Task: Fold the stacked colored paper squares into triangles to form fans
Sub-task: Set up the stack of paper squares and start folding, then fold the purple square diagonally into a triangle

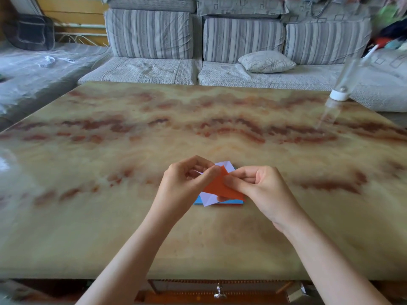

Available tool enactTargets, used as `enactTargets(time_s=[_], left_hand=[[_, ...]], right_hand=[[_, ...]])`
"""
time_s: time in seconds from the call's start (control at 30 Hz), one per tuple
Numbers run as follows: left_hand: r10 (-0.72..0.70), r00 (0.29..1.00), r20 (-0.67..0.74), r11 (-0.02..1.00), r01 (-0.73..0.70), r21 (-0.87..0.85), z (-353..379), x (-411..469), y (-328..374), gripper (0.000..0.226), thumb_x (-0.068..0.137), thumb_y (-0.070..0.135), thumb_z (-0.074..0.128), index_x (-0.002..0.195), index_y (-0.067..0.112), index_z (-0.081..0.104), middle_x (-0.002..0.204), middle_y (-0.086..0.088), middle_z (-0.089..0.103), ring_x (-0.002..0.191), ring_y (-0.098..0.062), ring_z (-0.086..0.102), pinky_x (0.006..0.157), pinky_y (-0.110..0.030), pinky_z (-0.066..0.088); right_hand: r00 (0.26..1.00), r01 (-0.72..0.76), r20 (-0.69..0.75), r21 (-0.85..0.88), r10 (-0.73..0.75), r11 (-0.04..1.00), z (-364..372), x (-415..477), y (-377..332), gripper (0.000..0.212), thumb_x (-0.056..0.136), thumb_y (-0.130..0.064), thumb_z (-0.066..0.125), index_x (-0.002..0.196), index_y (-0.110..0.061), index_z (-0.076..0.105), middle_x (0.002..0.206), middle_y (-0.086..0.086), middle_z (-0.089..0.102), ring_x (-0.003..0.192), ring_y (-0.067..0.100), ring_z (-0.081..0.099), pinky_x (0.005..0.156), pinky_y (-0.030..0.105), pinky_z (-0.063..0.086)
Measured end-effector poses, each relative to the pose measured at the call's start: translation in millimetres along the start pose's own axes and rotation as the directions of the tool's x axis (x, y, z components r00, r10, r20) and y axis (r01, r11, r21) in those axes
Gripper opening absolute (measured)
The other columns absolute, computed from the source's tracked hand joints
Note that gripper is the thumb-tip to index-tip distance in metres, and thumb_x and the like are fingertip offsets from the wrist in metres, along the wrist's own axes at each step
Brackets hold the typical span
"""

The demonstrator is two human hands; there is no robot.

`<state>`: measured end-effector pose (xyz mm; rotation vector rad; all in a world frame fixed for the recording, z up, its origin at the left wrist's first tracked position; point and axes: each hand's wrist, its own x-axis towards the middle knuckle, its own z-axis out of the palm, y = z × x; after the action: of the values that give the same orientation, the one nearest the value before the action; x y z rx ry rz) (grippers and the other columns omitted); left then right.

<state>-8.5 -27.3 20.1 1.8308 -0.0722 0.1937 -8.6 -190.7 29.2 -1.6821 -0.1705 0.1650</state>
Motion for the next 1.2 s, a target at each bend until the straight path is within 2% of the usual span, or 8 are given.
enactTargets(time_s=[0.17, 0.33, 0.57, 0.7, 0.8, 0.9, 1.0, 1.2], left_hand=[[0.071, 0.996, -0.048, 0.995, -0.067, 0.073, 3, -3, 1, 0.012, 0.080, 0.022, 0.073, 0.068, 0.023, 0.071, 0.064, 0.013, 0.068, 0.060, 0.003, 0.056, 0.060, -0.009, 0.040], [0.054, 0.990, -0.133, 0.997, -0.045, 0.065, 5, -4, 0, 0.010, 0.081, 0.021, 0.071, 0.072, 0.018, 0.071, 0.066, 0.010, 0.069, 0.059, 0.005, 0.058, 0.057, -0.005, 0.039], [0.023, 0.984, -0.179, 0.994, -0.003, 0.113, -3, 3, -10, 0.015, 0.082, 0.022, 0.070, 0.067, 0.020, 0.069, 0.052, 0.012, 0.061, 0.049, 0.005, 0.050, 0.049, -0.006, 0.035], [0.010, 0.902, -0.431, 0.987, 0.060, 0.148, -40, 25, -21, 0.014, 0.086, 0.026, 0.066, 0.076, 0.017, 0.067, 0.061, 0.010, 0.060, 0.052, 0.004, 0.051, 0.052, -0.009, 0.036], [-0.066, 0.906, -0.418, 0.972, 0.153, 0.179, -59, 35, -34, 0.015, 0.085, 0.031, 0.066, 0.081, 0.017, 0.070, 0.068, 0.007, 0.061, 0.064, -0.008, 0.053, 0.057, -0.018, 0.038], [-0.087, 0.911, -0.404, 0.948, 0.200, 0.247, -51, 38, -45, 0.011, 0.085, 0.033, 0.066, 0.084, 0.022, 0.069, 0.079, 0.004, 0.064, 0.073, -0.015, 0.057, 0.060, -0.021, 0.040], [-0.070, 0.903, -0.424, 0.930, 0.213, 0.300, -47, 40, -53, 0.010, 0.085, 0.034, 0.064, 0.091, 0.027, 0.069, 0.084, 0.005, 0.064, 0.077, -0.015, 0.058, 0.063, -0.026, 0.041], [0.052, 0.926, -0.374, 0.826, 0.171, 0.537, -54, 47, -68, 0.026, 0.090, 0.037, 0.058, 0.099, 0.018, 0.073, 0.095, -0.009, 0.066, 0.097, -0.030, 0.053, 0.083, -0.035, 0.039]], right_hand=[[1.000, 0.005, 0.031, -0.012, -0.005, 1.000, 4, -2, 0, 0.017, 0.085, -0.016, 0.068, 0.082, 0.000, 0.072, 0.073, 0.014, 0.074, 0.069, 0.022, 0.072, 0.066, 0.019, 0.052], [0.996, -0.060, 0.072, 0.066, 0.056, 0.996, 3, -2, -1, 0.015, 0.085, -0.007, 0.066, 0.085, 0.008, 0.070, 0.074, 0.019, 0.073, 0.064, 0.026, 0.072, 0.059, 0.018, 0.052], [0.994, -0.055, 0.092, 0.005, 0.054, 0.998, 2, 1, 5, 0.014, 0.085, -0.003, 0.065, 0.085, 0.011, 0.069, 0.075, 0.022, 0.072, 0.063, 0.026, 0.071, 0.061, 0.019, 0.053], [0.996, 0.049, -0.069, -0.196, -0.063, 0.979, -10, 1, 11, 0.014, 0.086, -0.001, 0.063, 0.074, -0.001, 0.070, 0.066, 0.010, 0.073, 0.058, 0.018, 0.070, 0.060, 0.017, 0.050], [0.971, 0.131, -0.149, -0.322, -0.187, 0.938, -21, 2, 13, 0.009, 0.085, -0.010, 0.067, 0.079, -0.014, 0.073, 0.075, -0.006, 0.075, 0.072, 0.004, 0.069, 0.069, 0.010, 0.047], [0.986, 0.142, -0.002, -0.522, -0.168, 0.841, -13, 6, 21, 0.023, 0.081, -0.024, 0.073, 0.102, -0.032, 0.072, 0.108, -0.028, 0.066, 0.106, -0.011, 0.056, 0.091, 0.006, 0.037], [0.969, 0.244, 0.154, -0.694, -0.191, 0.678, -2, 11, 34, 0.042, 0.079, -0.029, 0.075, 0.120, -0.032, 0.064, 0.131, -0.024, 0.052, 0.125, -0.004, 0.043, 0.104, 0.011, 0.025], [0.965, 0.255, 0.157, -0.746, -0.210, 0.615, 3, 14, 42, 0.034, 0.079, -0.027, 0.075, 0.113, -0.029, 0.069, 0.122, -0.020, 0.062, 0.120, 0.001, 0.049, 0.099, 0.011, 0.028]])
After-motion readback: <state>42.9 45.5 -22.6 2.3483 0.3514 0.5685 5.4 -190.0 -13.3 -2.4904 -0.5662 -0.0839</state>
